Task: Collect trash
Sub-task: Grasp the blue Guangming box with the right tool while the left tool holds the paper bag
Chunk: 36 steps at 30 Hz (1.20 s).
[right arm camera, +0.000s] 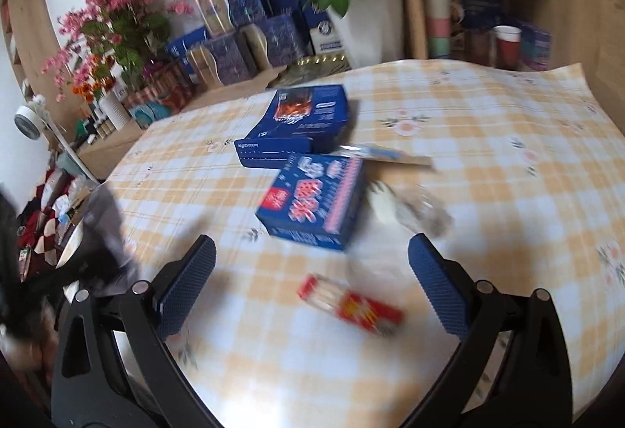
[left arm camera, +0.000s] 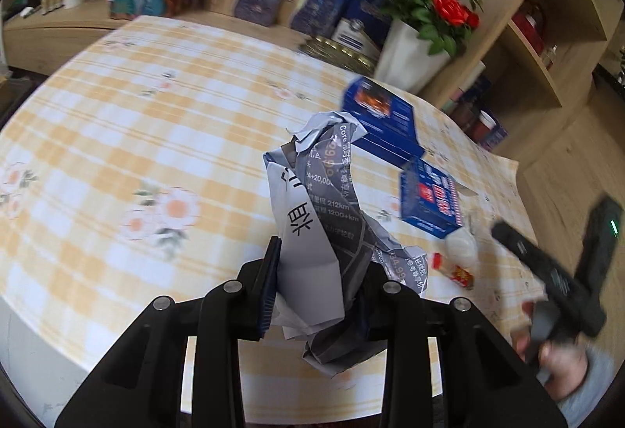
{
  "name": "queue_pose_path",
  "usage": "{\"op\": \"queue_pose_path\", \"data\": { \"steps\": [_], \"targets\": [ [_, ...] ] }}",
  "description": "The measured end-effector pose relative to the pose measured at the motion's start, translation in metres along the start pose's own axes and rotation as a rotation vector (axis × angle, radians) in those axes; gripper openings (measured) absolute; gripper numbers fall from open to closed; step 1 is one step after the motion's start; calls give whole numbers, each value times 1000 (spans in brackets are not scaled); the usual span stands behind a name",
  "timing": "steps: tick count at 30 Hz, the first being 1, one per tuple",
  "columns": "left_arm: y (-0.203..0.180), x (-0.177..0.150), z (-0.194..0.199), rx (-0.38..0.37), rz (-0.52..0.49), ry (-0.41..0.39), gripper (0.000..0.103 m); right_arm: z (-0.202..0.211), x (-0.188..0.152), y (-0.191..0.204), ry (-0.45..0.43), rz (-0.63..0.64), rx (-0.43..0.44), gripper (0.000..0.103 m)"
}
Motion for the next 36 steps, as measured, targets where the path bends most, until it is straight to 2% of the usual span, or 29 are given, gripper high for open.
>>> {"op": "queue_pose_path", "data": {
  "steps": [4,6,10,14,20,21,22,27,36],
  "targets": [
    [18,-2,13,4,18,-19,31,-44,11,11,68,5,-59,97],
    [25,-4,20,9,25,-32,31,-59,13,6,89,-4,-137,97],
    [31,-8,30,3,25,-45,31,-88,12,-5,152,-53,-227,97],
    [32,-11,33,-8,33,-49,31,-100,16,-9,167,-74,-232,97],
    [34,-18,33,-24,52,-46,31,-110,15,-6,230,1,-286,95],
    [33,-20,33,-25,50,-46,31,-110,15,-5,233,14,-286,91],
    [33,-20,33,-26,50,-45,31,-109,15,-4,237,32,-286,83],
    [31,-25,40,-32,43,-49,31,-85,26,14,161,87,-208,82],
    [25,-33,57,-34,20,-64,31,-10,26,49,19,119,-25,82]
  ]
}}
Point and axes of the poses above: each gripper's, at about its wrist camera, not at the fingertips, and z roughly against the way its jaws point, y to its left, x to its top, the point moved 9 cm from there along -z, roughly the way its jaws point, and after that the axes turned 4 degrees about x, right-handed, at the moved point
